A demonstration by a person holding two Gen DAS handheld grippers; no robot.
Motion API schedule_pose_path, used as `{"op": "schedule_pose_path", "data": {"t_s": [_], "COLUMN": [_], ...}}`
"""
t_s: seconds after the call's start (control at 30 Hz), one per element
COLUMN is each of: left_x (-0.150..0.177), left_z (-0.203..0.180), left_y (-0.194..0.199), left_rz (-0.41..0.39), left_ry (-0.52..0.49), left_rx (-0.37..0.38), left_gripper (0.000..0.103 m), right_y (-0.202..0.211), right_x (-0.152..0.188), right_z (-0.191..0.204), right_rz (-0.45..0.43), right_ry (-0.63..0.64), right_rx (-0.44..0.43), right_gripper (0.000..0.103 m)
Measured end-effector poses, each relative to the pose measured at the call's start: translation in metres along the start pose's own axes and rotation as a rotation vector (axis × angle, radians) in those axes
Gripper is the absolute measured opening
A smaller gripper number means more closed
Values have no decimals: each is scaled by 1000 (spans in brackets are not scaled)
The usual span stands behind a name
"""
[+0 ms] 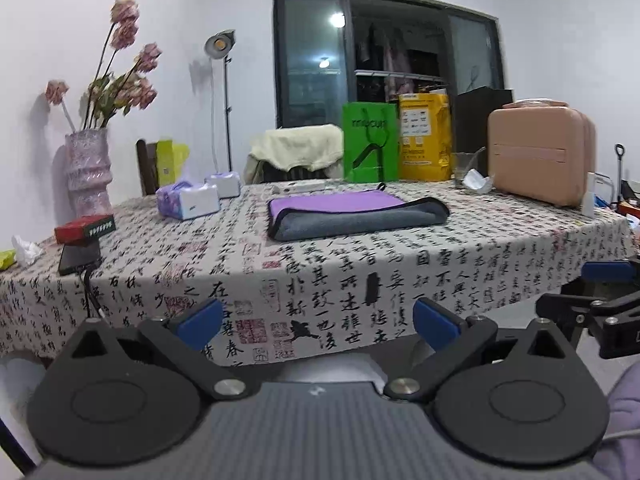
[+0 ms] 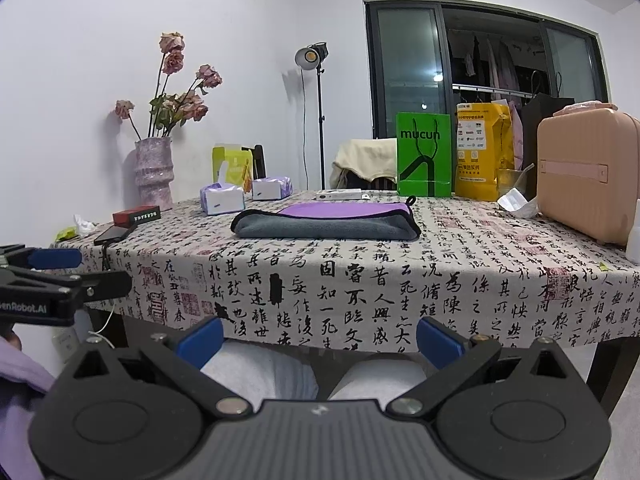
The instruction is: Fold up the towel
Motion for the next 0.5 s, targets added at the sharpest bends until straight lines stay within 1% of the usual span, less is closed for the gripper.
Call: {"op": "schedule_pose_path", "data": {"t_s": [0.13,0.27,0.5], "left_x": [-3,-7,-20], "left_z": [6,9,15], "left_y": [-12,-29,-55], "left_rz": [13,34,50], "left_ry": [18,24,55], "left_rx": [-12,-30,-51], "left_gripper": [103,103,103], "right_y": [-11,-27,-48], "right_x": [0,1,-6], "right_z": [-6,-17,-33], "right_rz": [-4,22,35], "right_ry": [-12,-31,-46], "right_rx": [17,34,57], "right_gripper": [103,103,103]}}
Point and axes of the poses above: each gripper's, at about its wrist camera, not at the fingertips, and y roughly against the way its jaws point, z to its left, x to its underside, the point moved 7 cm from there along -y, roughly the way its jaws point, and after that the axes turned 5 degrees about y, right-handed, at the moved point
